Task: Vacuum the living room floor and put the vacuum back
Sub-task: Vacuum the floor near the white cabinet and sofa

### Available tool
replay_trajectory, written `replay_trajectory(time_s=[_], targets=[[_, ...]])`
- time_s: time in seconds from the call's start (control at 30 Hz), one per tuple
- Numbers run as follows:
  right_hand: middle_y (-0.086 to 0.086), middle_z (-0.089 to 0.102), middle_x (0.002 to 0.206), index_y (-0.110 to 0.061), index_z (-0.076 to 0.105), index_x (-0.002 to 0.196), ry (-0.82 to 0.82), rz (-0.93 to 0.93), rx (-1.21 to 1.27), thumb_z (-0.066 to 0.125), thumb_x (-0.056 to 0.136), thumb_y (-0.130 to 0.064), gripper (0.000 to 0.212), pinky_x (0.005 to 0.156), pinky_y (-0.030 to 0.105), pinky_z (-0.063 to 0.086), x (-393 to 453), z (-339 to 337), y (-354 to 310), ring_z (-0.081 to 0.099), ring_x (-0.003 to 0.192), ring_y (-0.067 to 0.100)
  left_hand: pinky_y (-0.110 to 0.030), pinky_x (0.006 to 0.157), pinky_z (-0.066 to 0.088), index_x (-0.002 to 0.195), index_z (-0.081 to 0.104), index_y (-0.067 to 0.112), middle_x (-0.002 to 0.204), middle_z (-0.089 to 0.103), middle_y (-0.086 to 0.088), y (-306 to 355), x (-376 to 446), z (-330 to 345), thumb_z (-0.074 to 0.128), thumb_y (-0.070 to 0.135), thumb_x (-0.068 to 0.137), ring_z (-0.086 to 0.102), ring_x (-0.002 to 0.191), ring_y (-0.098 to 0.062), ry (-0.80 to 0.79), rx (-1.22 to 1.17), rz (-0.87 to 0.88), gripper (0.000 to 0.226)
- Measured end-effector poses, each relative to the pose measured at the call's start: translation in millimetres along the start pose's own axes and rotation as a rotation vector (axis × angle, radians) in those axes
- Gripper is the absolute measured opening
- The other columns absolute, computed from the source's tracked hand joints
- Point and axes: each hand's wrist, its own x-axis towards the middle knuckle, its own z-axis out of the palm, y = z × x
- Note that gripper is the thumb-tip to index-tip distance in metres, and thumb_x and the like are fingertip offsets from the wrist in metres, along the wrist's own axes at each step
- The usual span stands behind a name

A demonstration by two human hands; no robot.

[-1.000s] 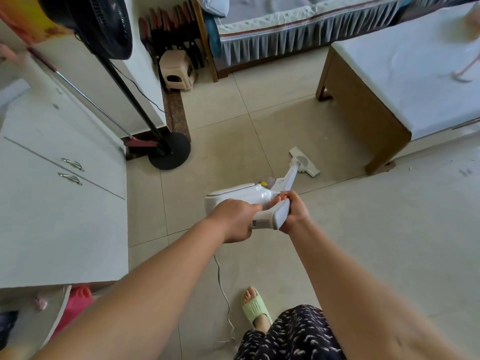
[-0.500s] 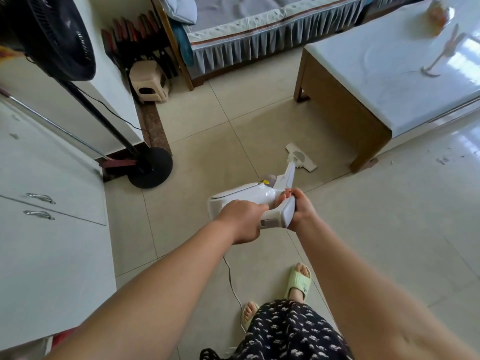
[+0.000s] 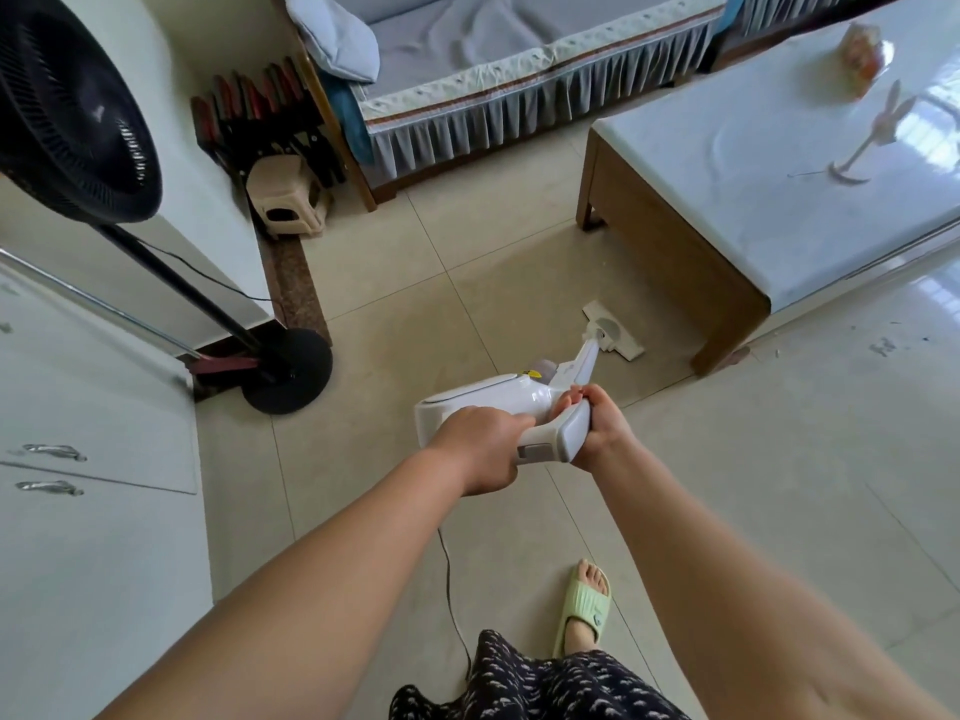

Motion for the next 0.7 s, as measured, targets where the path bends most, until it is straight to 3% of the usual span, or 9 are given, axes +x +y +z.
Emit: replay_trajectory(time_s=[0.23, 0.5, 0.7], targets=[[-0.005, 0.051, 0.053, -0.013, 0.052, 0.067, 0.004, 0.015, -0.002, 0.058, 0.067, -0.008, 0.008, 0.048, 0.014, 0.047, -1, 14, -34, 0.049, 0.042, 0.007, -0.029, 0.067, 0.032, 0.106, 0.053, 0.024, 0.104, 0.065, -0.006, 11, 33, -12, 0.055, 0.018, 0.083, 0.058, 0.096, -0.030, -0.011, -0.013, -0.012, 0.024], [-0.007, 0.050, 0.055, -0.014, 0.052, 0.068, 0.012, -0.003, -0.015, 0.059, 0.065, -0.008, 0.010, 0.059, 0.011, 0.045, 2, 15, -76, 0.048, 0.045, 0.005, -0.030, 0.066, 0.033, 0.104, 0.053, 0.022, 0.103, 0.065, -0.007, 31, 67, -16, 0.054, 0.017, 0.082, 0.059, 0.096, -0.031, -0.011, -0.028, -0.002, 0.023], [-0.006, 0.050, 0.052, -0.013, 0.050, 0.064, 0.051, -0.025, -0.085, 0.056, 0.078, -0.010, 0.015, 0.058, 0.012, 0.047, 4, 23, -102, 0.047, 0.049, 0.006, -0.031, 0.069, 0.041, 0.104, 0.053, 0.023, 0.103, 0.065, -0.006, 41, 86, -16, 0.055, 0.016, 0.080, 0.058, 0.097, -0.030, -0.006, -0.111, -0.047, 0.025]])
